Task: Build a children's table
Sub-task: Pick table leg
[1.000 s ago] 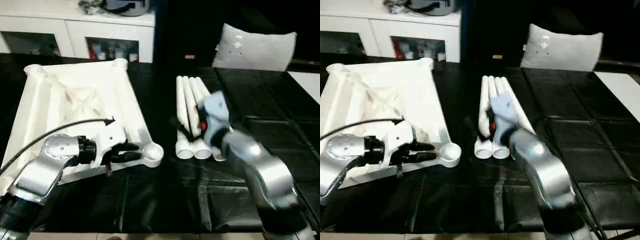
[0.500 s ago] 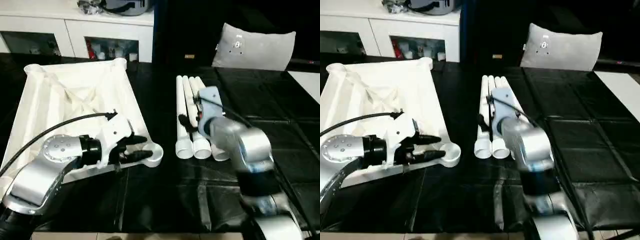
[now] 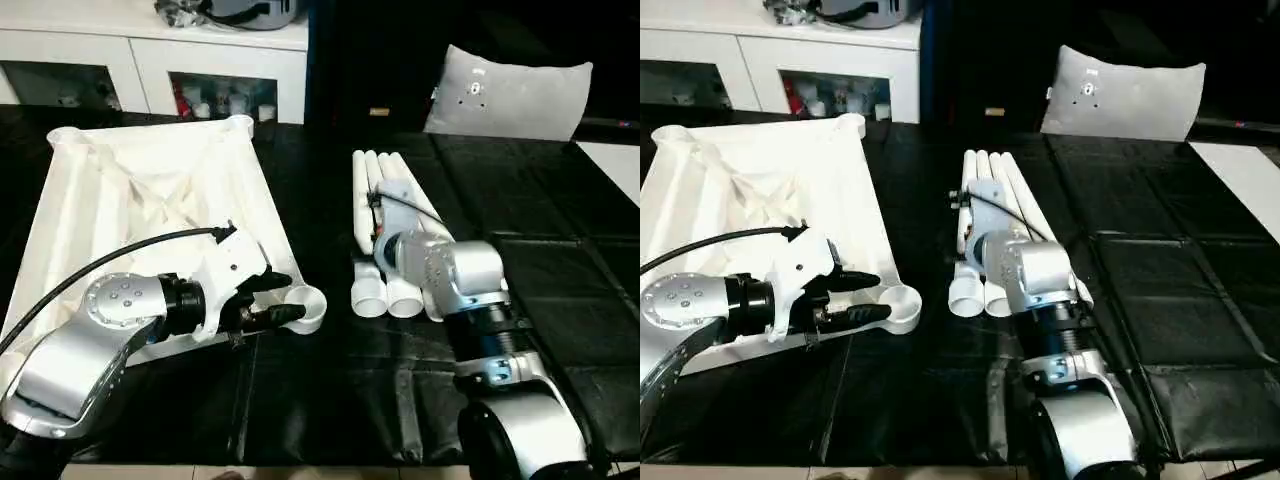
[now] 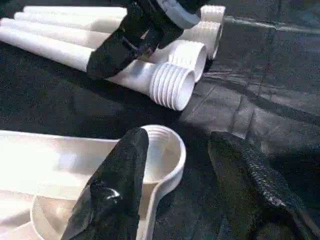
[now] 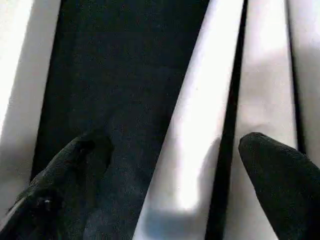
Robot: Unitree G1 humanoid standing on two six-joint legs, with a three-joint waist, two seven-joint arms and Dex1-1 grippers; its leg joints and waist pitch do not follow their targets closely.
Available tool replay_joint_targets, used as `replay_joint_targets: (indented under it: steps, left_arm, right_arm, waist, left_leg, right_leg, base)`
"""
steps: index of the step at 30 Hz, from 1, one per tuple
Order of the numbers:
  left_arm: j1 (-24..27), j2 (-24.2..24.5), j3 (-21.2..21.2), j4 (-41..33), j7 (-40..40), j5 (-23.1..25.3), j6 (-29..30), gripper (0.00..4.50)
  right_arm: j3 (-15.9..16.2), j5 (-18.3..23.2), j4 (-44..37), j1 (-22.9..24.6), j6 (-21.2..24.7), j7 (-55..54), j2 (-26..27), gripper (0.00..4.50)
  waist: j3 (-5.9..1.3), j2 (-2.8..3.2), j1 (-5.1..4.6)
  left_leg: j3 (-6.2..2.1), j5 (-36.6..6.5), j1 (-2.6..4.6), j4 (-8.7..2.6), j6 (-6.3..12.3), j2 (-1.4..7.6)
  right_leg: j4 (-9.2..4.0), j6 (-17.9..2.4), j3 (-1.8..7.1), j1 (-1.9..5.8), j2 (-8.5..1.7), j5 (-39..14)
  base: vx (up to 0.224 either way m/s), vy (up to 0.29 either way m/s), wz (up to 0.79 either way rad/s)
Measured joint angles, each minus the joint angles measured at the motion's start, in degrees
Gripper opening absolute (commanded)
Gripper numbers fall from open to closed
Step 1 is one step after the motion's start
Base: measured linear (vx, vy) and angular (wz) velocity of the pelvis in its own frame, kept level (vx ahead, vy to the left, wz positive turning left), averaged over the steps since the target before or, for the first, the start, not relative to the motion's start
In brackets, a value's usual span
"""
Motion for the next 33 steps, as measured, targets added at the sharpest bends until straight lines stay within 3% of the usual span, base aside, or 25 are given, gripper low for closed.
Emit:
replay_joint_targets:
  steps: [16,33]
  left_arm:
    - [0.68,0.82,-0.18,-0.3,0.58,-0.02,0.85,2.27]
    - [0.68,0.92,-0.28,-0.44,0.62,-0.47,0.97,2.24]
  right_arm:
    - [-0.24,0.61,9.7,-1.62,-4.04,3.97,0.46,4.5]
    - [-0.59,0.72,13.51,-2.36,-7.86,5.64,0.09,3.01]
  waist:
    - [-0.06,-0.29,0.01]
    - [-0.28,-0.74,-0.09]
  left_leg:
    - [0.03,0.07,-0.06,0.01,0.04,0.03]
    - [0.03,0.11,-0.02,0.01,-0.01,0.04]
  right_leg:
    - [0.02,0.01,-0.04,-0.03,0.0,0.04]
    - [0.02,-0.02,-0.04,-0.02,0.0,0.14]
  base:
    - [0.0,0.0,0.0]
    - [0.0,0.0,0.0]
